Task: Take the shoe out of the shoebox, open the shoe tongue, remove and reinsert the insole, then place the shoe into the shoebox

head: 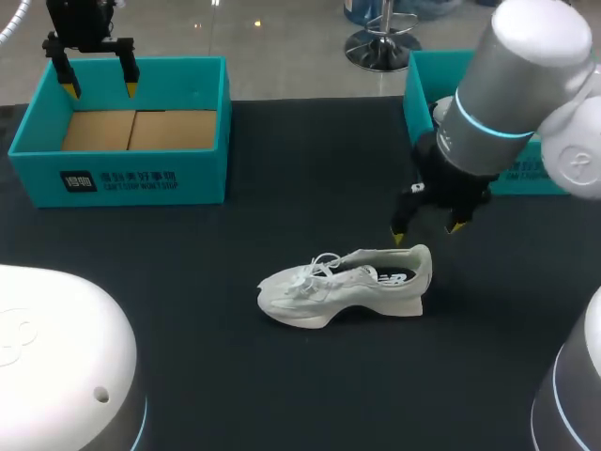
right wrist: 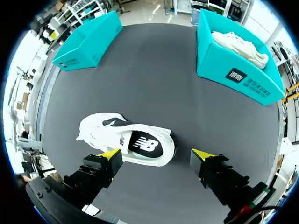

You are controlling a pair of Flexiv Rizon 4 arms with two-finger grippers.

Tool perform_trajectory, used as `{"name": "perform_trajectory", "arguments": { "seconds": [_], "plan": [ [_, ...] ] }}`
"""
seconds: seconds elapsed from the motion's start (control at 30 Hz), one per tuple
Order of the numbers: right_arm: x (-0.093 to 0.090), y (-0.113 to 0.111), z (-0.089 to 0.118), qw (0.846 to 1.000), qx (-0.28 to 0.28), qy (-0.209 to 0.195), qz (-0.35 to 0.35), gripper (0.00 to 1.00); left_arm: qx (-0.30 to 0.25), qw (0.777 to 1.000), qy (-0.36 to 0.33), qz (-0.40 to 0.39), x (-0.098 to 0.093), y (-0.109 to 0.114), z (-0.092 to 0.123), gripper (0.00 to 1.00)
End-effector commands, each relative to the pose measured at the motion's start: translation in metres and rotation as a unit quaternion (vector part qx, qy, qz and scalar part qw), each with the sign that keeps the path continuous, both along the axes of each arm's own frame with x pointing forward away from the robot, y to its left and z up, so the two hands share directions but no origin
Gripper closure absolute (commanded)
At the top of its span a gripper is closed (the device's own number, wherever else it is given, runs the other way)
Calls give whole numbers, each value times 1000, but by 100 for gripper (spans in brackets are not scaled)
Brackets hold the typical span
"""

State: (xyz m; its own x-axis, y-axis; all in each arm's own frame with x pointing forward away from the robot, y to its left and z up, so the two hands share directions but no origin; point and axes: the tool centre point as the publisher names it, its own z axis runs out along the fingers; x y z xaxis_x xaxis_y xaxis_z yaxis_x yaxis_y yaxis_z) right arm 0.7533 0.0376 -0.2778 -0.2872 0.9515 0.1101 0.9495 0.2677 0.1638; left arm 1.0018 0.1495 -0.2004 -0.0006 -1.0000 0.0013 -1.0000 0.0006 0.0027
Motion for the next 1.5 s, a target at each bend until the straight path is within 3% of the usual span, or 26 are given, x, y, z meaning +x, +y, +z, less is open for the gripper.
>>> {"name": "perform_trajectory", "arguments": {
  "seconds": [0.03, 0.63, 0.67, 0.7, 0.77, 0.8, 0.83, 0.9, 0.93, 0.97, 1.13, 1.27, 1.3, 1.5],
  "plan": [
    [-20, -13, 18, 933, 55, 25, 354, 0, 0, 1000, 0, 0, 0, 0, 0, 0],
    [-20, -13, 18, 933, 55, 25, 354, 0, 0, 1000, 0, 0, 0, 0, 0, 0],
    [-20, -15, 19, 927, 51, 5, 372, 0, 0, 1000, 0, 0, 0, 0, 0, 0],
    [-23, -18, 24, 905, 40, -33, 423, 0, 0, 1000, 0, 0, 0, 0, 0, 0],
    [-26, -23, 26, 881, 26, -36, 471, 0, 0, 1000, 0, 0, 0, 0, 0, 0],
    [-29, -26, 28, 861, 20, -62, 504, 0, 0, 1000, 0, 0, 0, 0, 0, 0],
    [-30, -28, 30, 852, 12, -61, 520, 0, 0, 1000, 0, 0, 0, 0, 0, 0],
    [-34, -31, 33, 816, -8, -75, 573, 0, 0, 1000, 0, 0, 0, 0, 0, 0],
    [-36, -32, 34, 809, -13, -77, 583, 0, 0, 1000, 0, 0, 0, 0, 0, 0],
    [-38, -33, 35, 795, -28, -69, 603, 0, 0, 1000, 0, 0, 0, 0, 0, 0],
    [-45, -38, 33, 730, -51, -102, 674, 0, 0, 1000, 0, 0, 0, 0, 0, 0],
    [-48, -48, 26, 716, -63, -92, 689, 0, 0, 1000, 0, 0, 0, 0, 0, 0],
    [-47, -52, 25, 732, -68, -68, 675, 0, 0, 1000, 0, 0, 0, 0, 0, 0],
    [-47, -52, 25, 732, -68, -68, 675, 0, 0, 1000, 0, 0, 0, 0, 0, 0]
  ]
}}
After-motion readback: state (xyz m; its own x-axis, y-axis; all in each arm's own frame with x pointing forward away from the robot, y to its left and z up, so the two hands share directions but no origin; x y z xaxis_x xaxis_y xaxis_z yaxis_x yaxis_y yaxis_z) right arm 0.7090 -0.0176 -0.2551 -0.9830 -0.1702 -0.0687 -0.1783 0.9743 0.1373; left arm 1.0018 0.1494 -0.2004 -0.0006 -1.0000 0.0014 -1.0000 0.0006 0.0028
